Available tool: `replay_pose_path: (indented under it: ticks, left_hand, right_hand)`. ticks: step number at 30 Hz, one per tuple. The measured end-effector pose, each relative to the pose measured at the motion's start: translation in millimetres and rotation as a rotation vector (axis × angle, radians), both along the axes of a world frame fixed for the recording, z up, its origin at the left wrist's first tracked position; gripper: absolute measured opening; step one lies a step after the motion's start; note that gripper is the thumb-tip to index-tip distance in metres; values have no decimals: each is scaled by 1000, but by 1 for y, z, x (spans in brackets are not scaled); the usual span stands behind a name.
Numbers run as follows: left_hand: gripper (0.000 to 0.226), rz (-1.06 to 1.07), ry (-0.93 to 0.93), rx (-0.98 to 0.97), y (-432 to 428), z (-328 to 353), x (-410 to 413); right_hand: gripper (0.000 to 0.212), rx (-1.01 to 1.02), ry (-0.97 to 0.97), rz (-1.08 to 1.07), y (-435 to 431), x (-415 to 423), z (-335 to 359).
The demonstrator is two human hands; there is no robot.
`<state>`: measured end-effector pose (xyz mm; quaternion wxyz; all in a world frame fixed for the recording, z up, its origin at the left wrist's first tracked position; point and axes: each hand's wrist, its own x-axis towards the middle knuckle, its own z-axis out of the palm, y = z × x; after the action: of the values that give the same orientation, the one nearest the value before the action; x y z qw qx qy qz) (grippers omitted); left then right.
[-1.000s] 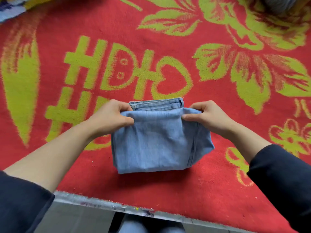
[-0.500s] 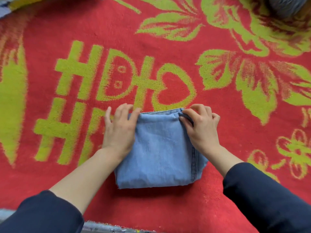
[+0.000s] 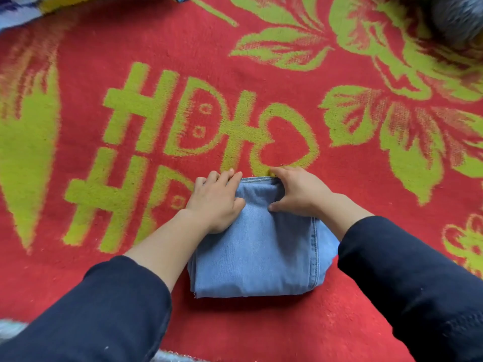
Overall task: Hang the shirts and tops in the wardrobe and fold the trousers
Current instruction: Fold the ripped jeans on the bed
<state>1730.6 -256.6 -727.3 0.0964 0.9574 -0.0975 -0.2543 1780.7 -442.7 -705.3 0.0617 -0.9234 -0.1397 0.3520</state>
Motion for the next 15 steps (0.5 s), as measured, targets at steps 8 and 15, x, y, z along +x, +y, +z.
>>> replay_pose_path:
  ticks: [8,15]
  left_hand:
    - [47,138,13,-76,2,35,-48]
    - [36,163,-403,-200,13,59,-179]
  right_hand:
    - [29,-55,38,-30,21,-44,28]
    - [50,155,-549,420,4,-153,55]
